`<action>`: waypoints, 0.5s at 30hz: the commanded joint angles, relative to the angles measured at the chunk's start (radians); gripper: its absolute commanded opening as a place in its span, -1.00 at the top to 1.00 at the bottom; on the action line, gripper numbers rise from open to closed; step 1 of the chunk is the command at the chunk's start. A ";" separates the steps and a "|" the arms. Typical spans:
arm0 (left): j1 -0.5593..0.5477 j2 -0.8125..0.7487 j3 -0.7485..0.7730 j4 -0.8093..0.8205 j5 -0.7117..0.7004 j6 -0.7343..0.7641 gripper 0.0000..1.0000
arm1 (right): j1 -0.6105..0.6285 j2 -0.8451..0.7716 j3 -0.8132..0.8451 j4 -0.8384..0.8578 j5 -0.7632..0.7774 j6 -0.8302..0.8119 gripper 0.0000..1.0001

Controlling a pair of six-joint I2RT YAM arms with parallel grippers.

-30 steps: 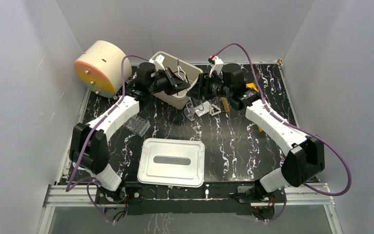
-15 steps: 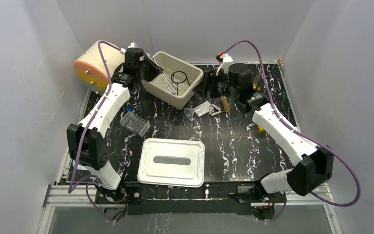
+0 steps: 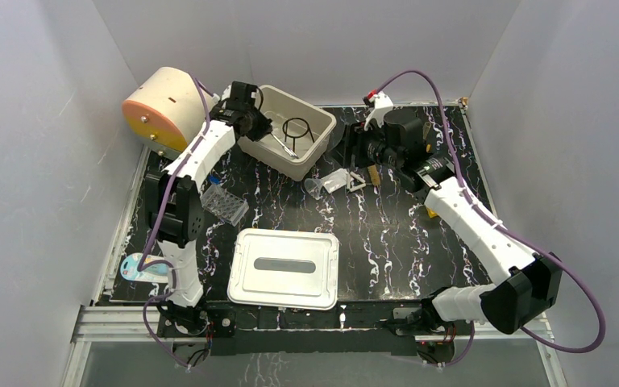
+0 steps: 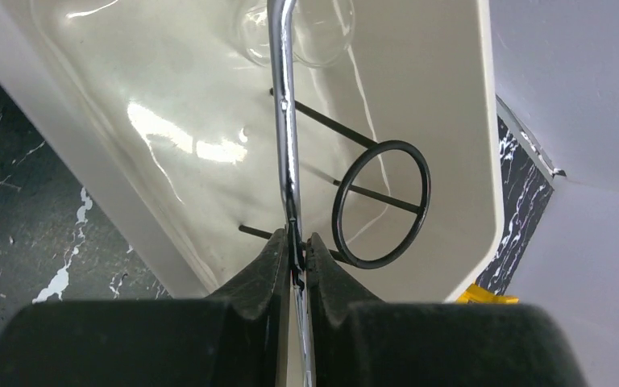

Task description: Organize the chemistry lab equipment

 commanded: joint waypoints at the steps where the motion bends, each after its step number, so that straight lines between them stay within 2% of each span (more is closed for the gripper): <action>1: 0.002 -0.038 0.050 -0.056 -0.061 -0.031 1.00 | -0.004 -0.048 -0.011 0.013 0.024 -0.033 -0.35; 4: 0.002 -0.001 0.058 -0.056 -0.061 -0.025 1.00 | -0.004 -0.047 -0.025 0.021 0.020 -0.025 -0.35; 8: 0.002 0.095 0.149 -0.119 -0.067 -0.006 1.00 | -0.004 -0.053 -0.033 0.019 0.020 -0.027 -0.36; 15: 0.003 0.192 0.239 -0.172 -0.065 -0.116 1.00 | -0.004 -0.054 -0.042 0.011 0.012 -0.028 -0.36</action>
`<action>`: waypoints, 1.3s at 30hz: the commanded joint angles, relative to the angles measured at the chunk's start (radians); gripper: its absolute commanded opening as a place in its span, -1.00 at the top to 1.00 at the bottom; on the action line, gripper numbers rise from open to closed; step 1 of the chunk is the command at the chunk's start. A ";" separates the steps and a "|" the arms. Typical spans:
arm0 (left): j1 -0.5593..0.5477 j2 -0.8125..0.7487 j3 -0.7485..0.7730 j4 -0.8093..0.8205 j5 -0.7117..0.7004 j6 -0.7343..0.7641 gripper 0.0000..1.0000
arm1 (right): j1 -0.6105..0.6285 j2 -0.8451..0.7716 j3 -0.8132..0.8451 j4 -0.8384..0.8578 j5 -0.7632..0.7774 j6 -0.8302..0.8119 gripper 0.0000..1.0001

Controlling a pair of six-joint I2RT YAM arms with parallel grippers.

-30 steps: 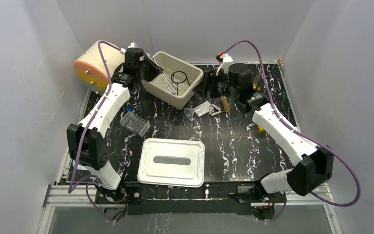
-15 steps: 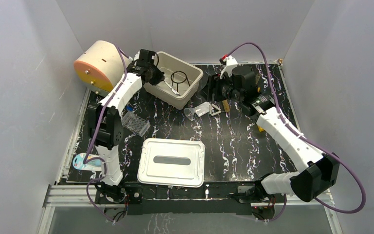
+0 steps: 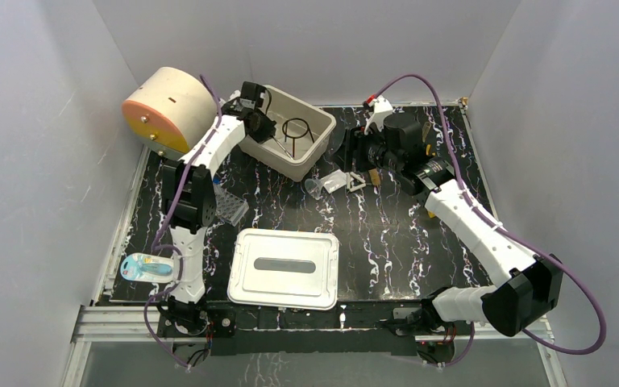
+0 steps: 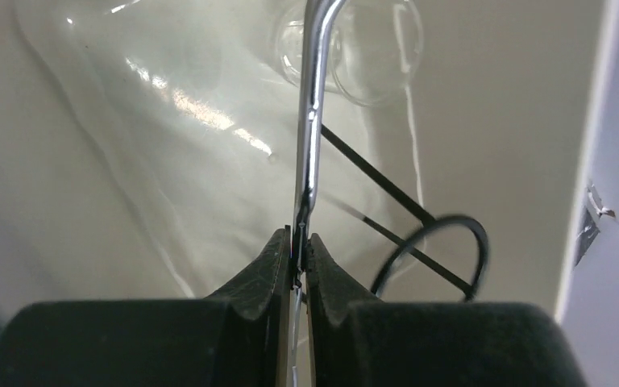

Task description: Organize the chemistry lab equipment

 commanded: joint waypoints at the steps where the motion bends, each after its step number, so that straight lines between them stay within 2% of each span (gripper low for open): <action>1: 0.002 0.030 0.084 -0.082 -0.023 -0.090 1.00 | -0.005 -0.036 -0.006 0.024 0.002 -0.005 -0.36; 9: 0.002 0.093 0.159 -0.144 -0.054 -0.172 1.00 | -0.005 -0.031 -0.009 0.025 0.002 -0.006 -0.36; 19: 0.002 0.110 0.223 -0.145 -0.109 -0.124 1.00 | -0.004 -0.021 -0.003 0.022 0.000 -0.008 -0.36; 25: 0.002 0.101 0.247 -0.140 -0.132 -0.079 0.55 | -0.004 -0.020 -0.004 0.020 0.007 -0.014 -0.39; 28: 0.000 0.088 0.246 -0.141 -0.140 -0.065 0.39 | -0.005 -0.023 -0.006 0.019 0.016 -0.016 -0.40; 32: 0.001 0.061 0.241 -0.143 -0.148 -0.047 0.32 | -0.004 -0.029 -0.011 0.019 0.016 -0.014 -0.41; 39: -0.006 -0.030 0.251 -0.141 -0.165 0.053 0.32 | -0.004 -0.031 -0.025 0.015 0.025 -0.016 -0.40</action>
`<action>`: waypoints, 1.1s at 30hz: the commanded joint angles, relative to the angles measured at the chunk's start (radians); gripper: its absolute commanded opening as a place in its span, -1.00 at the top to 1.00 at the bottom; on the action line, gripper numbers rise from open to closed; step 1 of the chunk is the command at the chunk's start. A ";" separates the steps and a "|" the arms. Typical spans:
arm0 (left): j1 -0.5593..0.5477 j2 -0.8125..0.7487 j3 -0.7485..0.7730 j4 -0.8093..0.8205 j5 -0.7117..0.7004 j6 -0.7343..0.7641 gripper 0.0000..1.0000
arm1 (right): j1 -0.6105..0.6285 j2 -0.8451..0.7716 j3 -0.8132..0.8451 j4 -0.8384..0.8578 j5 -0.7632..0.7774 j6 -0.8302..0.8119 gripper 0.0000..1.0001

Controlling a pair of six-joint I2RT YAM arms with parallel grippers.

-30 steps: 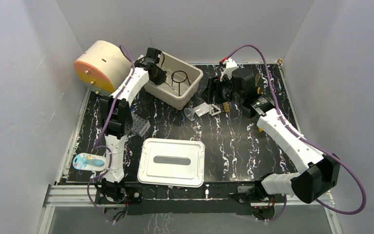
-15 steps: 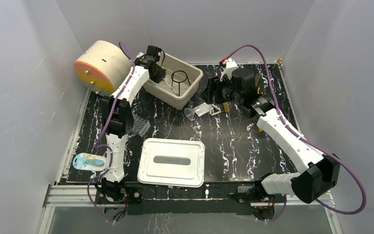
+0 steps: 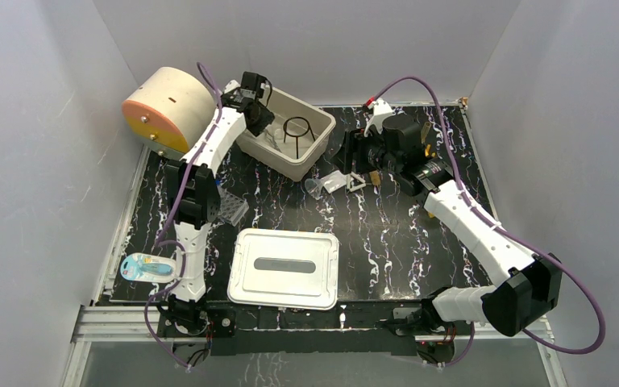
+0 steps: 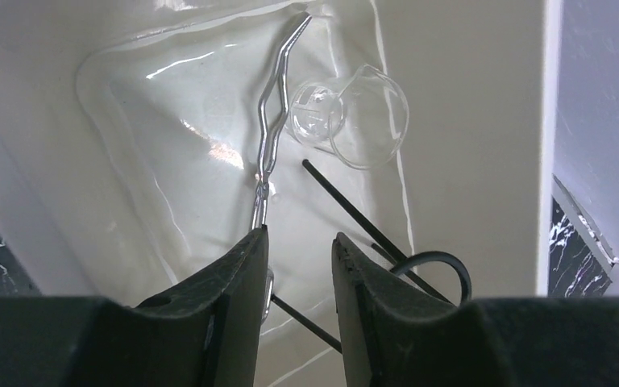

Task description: Organize the chemistry lab equipment

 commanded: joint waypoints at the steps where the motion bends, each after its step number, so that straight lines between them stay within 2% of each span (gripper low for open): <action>1: -0.008 -0.161 0.037 -0.002 -0.044 0.100 0.31 | -0.004 -0.028 -0.014 0.015 0.017 -0.015 -0.40; 5: -0.009 -0.249 -0.008 0.011 -0.027 0.207 0.22 | -0.004 -0.016 -0.032 0.008 0.032 -0.022 -0.40; 10: -0.009 -0.393 -0.157 0.055 0.038 0.368 -0.06 | -0.003 0.037 -0.048 -0.020 0.064 -0.049 -0.48; 13: -0.008 -0.499 -0.292 0.113 0.111 0.445 -0.35 | 0.001 0.087 -0.043 -0.040 0.093 -0.054 -0.50; 17: -0.006 -0.702 -0.538 0.257 0.206 0.504 -0.91 | 0.013 0.150 -0.029 -0.051 0.130 -0.046 -0.50; 18: -0.003 -0.755 -0.606 0.308 0.218 0.503 -0.96 | 0.018 0.164 -0.027 -0.050 0.140 -0.040 -0.50; 21: 0.006 -0.894 -0.806 0.435 0.268 0.473 -0.97 | 0.022 0.213 -0.029 -0.049 0.174 0.006 -0.50; 24: 0.006 -0.968 -0.925 0.495 0.377 0.416 -0.97 | 0.017 0.263 -0.032 -0.053 0.193 0.080 -0.50; 28: -0.004 -0.995 -1.016 0.518 0.495 0.348 -0.97 | -0.003 0.335 0.008 -0.109 0.203 0.173 -0.46; 33: -0.079 -0.978 -1.115 0.569 0.527 0.271 -0.97 | -0.025 0.399 0.051 -0.147 0.202 0.261 -0.38</action>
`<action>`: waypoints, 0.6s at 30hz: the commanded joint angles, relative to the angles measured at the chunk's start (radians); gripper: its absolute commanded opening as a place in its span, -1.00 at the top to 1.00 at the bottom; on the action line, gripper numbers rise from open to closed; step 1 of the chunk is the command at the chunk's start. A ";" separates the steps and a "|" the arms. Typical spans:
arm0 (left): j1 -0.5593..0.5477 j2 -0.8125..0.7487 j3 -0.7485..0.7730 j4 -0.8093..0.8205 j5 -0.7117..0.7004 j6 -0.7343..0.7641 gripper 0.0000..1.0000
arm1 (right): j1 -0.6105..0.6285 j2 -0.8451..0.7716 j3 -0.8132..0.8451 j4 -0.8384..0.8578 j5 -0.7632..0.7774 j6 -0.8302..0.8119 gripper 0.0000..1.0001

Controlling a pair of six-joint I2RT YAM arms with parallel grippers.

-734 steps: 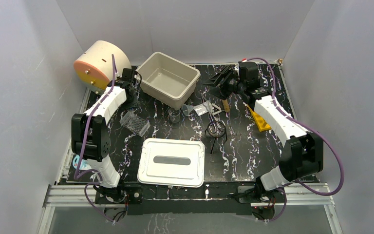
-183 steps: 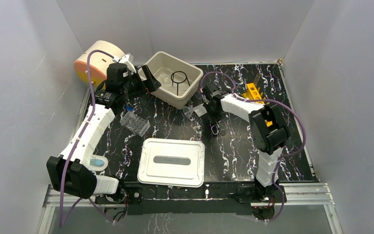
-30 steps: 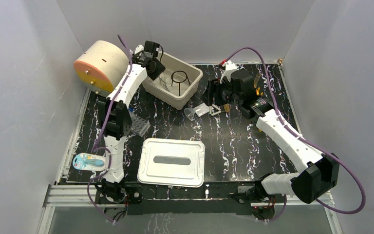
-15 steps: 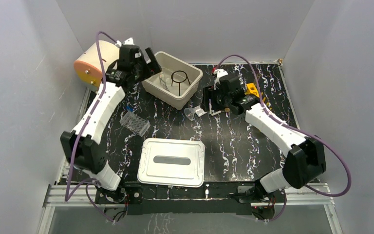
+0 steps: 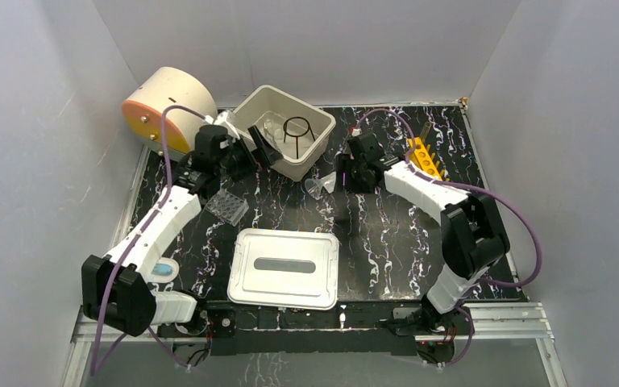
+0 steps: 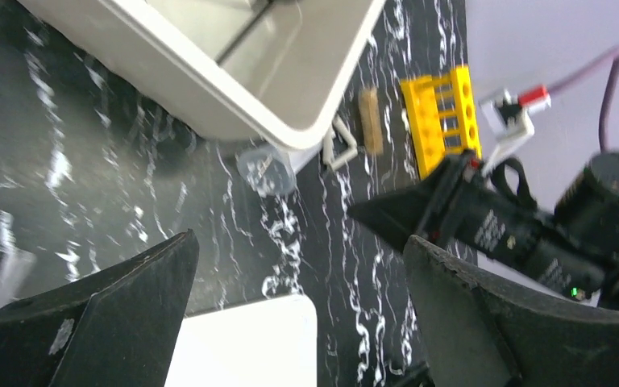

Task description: Organize the chemistry lab equipment

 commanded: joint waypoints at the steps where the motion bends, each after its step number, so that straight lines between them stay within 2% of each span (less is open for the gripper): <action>1: -0.072 0.009 -0.066 0.089 0.103 -0.097 -0.97 | -0.029 0.029 0.078 -0.032 0.026 0.124 -0.36; 5: -0.120 0.055 -0.097 0.158 0.115 -0.146 -0.96 | -0.060 0.067 0.110 -0.041 0.064 0.134 -0.17; 10: -0.125 0.090 -0.080 0.158 0.146 -0.135 -0.92 | -0.064 0.144 0.162 -0.032 0.166 -0.066 0.05; 13: -0.125 0.096 -0.066 0.135 0.146 -0.118 -0.90 | -0.076 0.194 0.184 -0.017 0.144 -0.202 0.10; 18: -0.125 0.087 -0.048 0.082 0.123 -0.088 -0.89 | -0.098 0.291 0.270 -0.074 0.146 -0.327 0.07</action>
